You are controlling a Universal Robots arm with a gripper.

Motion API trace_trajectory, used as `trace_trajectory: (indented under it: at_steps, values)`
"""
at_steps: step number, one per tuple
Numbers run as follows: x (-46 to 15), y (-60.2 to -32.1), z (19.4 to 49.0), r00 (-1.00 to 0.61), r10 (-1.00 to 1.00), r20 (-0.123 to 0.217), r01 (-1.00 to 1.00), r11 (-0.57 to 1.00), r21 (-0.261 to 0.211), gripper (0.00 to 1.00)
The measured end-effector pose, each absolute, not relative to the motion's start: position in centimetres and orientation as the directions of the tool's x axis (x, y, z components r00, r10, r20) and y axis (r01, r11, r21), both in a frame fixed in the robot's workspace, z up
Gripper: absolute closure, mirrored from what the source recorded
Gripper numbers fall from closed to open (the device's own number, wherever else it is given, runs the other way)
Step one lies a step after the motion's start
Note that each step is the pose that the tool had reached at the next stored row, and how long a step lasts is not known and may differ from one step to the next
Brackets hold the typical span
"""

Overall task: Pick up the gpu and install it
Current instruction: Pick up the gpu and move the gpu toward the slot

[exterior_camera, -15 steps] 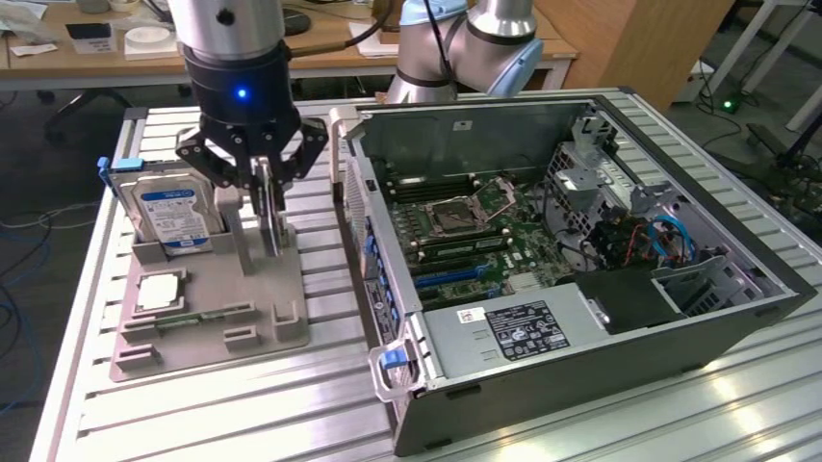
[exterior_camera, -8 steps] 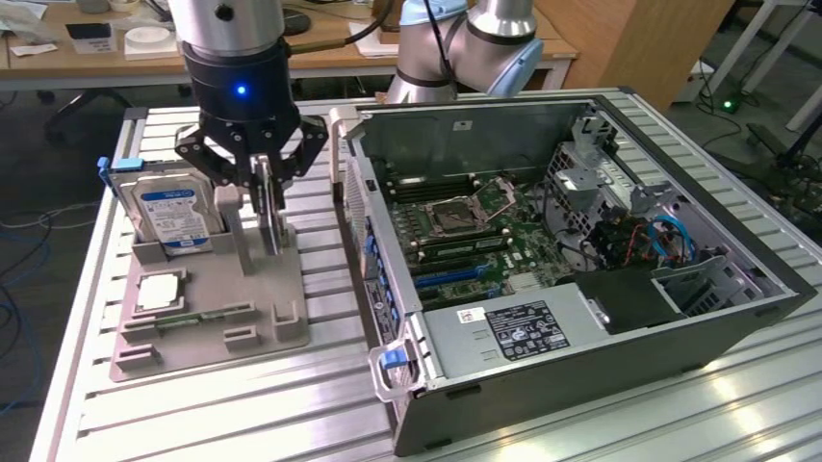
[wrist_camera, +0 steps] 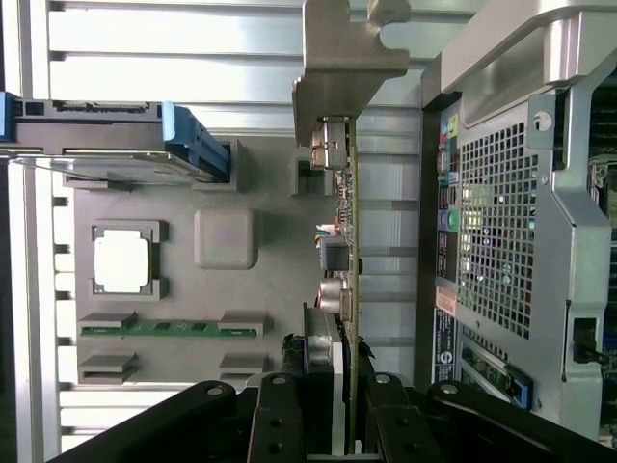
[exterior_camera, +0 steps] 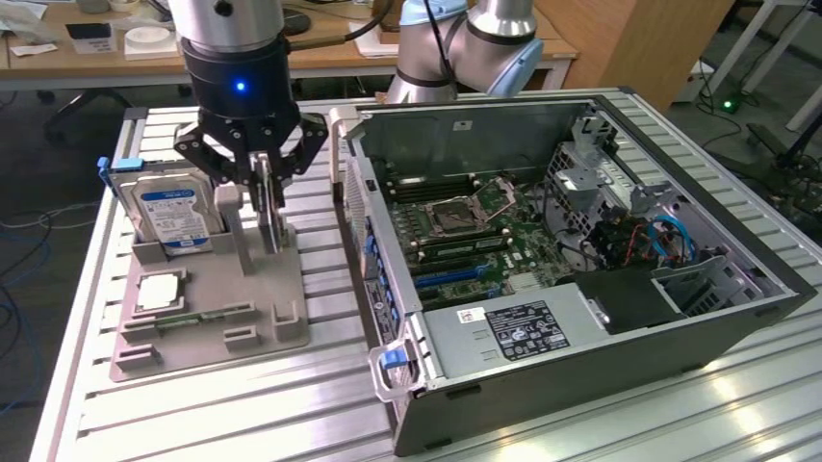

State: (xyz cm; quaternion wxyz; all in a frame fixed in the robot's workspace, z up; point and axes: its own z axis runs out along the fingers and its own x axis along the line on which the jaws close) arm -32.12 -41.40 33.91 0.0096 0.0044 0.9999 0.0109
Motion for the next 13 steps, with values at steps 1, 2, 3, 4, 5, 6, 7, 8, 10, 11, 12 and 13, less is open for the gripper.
trace_trajectory:
  at_steps: [1,2,3,4,5,6,7,8,10,11,12,13]
  values:
    - [-32.12,-41.4,33.94,-1.0,0.009,-0.019,0.009,1.0,0.022,0.72]
    - [-32.12,-41.4,33.98,-1.0,0.009,-0.019,0.009,1.0,0.022,0.72]
    - [-32.13,-41.4,34.0,-1.0,0.009,-0.019,0.009,1.0,0.022,0.72]
    - [-32.13,-41.4,34.02,-1.0,0.009,-0.019,0.009,1.0,0.022,0.72]
    - [-32.12,-41.4,34.04,-1.0,0.009,-0.019,0.009,1.0,0.021,0.72]
    - [-32.12,-41.4,34.07,-1.0,0.009,-0.019,0.009,1.0,0.021,0.72]
    - [-32.12,-41.4,34.08,-1.0,0.009,-0.019,0.009,1.0,0.021,0.72]
    - [-32.12,-41.4,34.09,-1.0,0.009,-0.019,0.009,1.0,0.021,0.72]
    - [-32.13,-41.4,34.14,-1.0,0.009,-0.019,0.009,1.0,0.02,0.72]
    - [-32.12,-41.4,34.17,-1.0,0.009,-0.019,0.009,1.0,0.019,0.72]
    - [-32.12,-41.4,34.2,-1.0,0.009,-0.019,0.009,1.0,0.019,0.72]
    - [-32.13,-41.4,34.22,-1.0,0.009,-0.019,0.009,1.0,0.018,0.72]
